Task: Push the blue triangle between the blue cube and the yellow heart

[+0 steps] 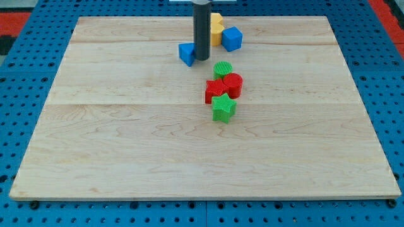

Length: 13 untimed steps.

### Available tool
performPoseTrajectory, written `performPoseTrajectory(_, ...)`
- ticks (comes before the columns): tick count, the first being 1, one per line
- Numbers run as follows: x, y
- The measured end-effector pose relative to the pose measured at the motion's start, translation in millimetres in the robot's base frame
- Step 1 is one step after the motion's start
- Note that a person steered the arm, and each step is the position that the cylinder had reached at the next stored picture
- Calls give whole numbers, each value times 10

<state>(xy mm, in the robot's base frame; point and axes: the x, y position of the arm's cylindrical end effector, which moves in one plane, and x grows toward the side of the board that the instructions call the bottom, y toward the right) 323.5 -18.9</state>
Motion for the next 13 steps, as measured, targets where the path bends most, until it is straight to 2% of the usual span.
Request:
performPoseTrajectory(1,306,-142)
performPoseTrajectory(2,283,-638)
performPoseTrajectory(3,1,-469)
performPoseTrajectory(4,-5,-120)
performPoseTrajectory(8,-288,10)
performPoseTrajectory(13,-282,142)
